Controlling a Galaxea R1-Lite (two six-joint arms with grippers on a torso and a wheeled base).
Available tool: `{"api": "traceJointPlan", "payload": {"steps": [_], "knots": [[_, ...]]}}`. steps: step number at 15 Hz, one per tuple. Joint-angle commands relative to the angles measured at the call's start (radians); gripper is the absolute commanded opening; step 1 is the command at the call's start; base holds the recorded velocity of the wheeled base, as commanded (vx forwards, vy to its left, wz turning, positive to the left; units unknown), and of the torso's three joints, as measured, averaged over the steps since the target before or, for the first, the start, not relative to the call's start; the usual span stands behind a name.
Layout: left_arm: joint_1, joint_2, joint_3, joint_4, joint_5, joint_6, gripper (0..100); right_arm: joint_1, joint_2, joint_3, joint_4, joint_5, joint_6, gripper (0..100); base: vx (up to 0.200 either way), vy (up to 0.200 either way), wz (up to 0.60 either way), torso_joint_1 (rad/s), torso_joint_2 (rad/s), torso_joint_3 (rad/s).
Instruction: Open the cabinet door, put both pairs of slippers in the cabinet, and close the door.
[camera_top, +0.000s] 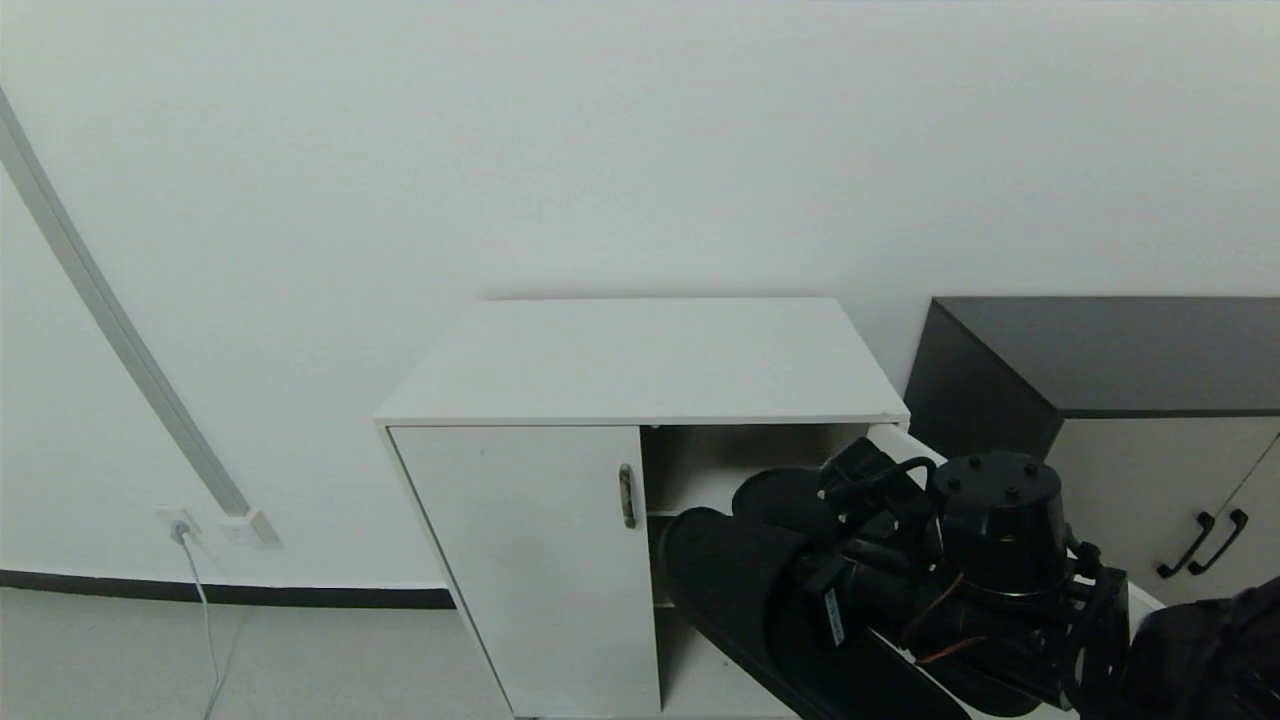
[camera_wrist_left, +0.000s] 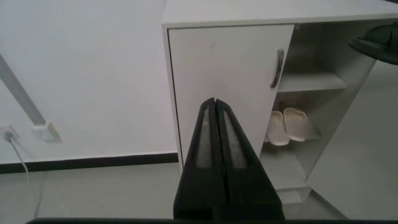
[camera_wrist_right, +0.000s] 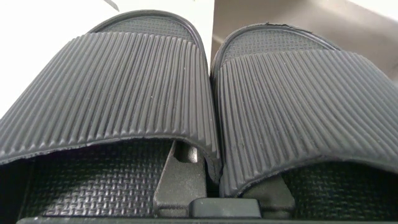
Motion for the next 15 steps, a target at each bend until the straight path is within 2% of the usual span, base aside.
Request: {"api": "traceJointPlan", "payload": {"steps": [1, 15], "knots": [[0.000, 0.000, 0.000, 0.001, 0.000, 0.000, 0, 0.003, 0.005, 0.002, -0.002, 0.000, 0.000, 0, 0.000, 0.000, 0.00, -0.222, 0.55, 0.330], [0.000, 0.000, 0.000, 0.000, 0.000, 0.000, 0, 0.012, 0.003, 0.017, -0.004, -0.003, -0.002, 0, 0.000, 0.000, 0.00, -0.184, 0.51, 0.326]]}}
